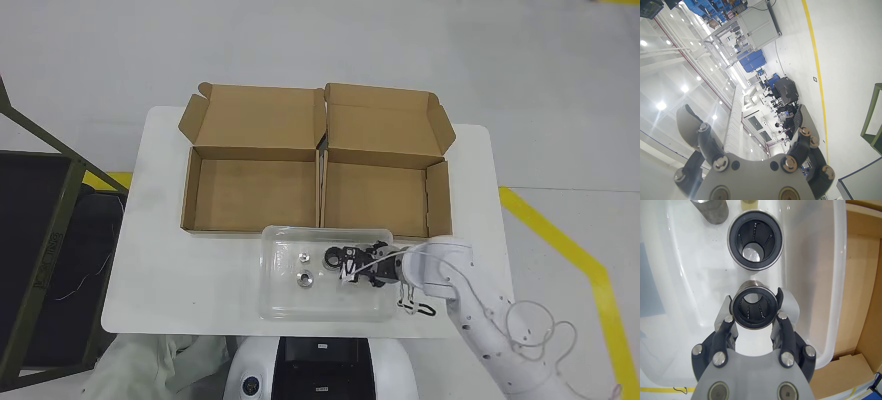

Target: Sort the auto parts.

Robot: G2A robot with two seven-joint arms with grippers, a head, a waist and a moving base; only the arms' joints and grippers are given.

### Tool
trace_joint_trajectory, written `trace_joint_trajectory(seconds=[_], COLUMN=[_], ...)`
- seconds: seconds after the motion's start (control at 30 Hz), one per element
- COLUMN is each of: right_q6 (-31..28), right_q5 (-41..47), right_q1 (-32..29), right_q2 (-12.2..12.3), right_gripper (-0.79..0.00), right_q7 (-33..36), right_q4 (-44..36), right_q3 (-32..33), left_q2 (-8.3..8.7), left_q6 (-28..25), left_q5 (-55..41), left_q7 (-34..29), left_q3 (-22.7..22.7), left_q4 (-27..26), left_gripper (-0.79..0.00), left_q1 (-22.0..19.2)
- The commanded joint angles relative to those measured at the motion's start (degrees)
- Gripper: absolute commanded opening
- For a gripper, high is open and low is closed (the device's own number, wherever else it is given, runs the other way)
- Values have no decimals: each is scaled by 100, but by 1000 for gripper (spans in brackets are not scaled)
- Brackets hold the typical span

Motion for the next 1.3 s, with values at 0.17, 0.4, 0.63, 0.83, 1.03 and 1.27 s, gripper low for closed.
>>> trace_joint_trajectory(seconds=[0.17, 0.4, 0.63, 0.83, 1.03, 1.27], right_q6=[21, 26, -53, -173, -202, -90], right_q5=[49, 90, 123, 40, -131, -166], right_q1=[-25, -207, -544, -821, -1037, -813], right_q2=[50, 134, 270, 375, 450, 458], right_gripper=[-785, -785, -785, -785, -785, -785], right_q7=[42, 188, 159, -45, -961, -2586], right_q4=[-199, -649, -1266, -1865, -2125, -1237], right_q3=[-4, 127, 480, 733, 978, 1030], left_q2=[0, 0, 0, 0, 0, 0], left_q6=[0, 0, 0, 0, 0, 0], left_q5=[0, 0, 0, 0, 0, 0], left_q7=[0, 0, 0, 0, 0, 0], left_q3=[0, 0, 0, 0, 0, 0], left_q4=[0, 0, 0, 0, 0, 0], left_gripper=[0, 0, 0, 0, 0, 0], left_q1=[0, 0, 0, 0, 0, 0])
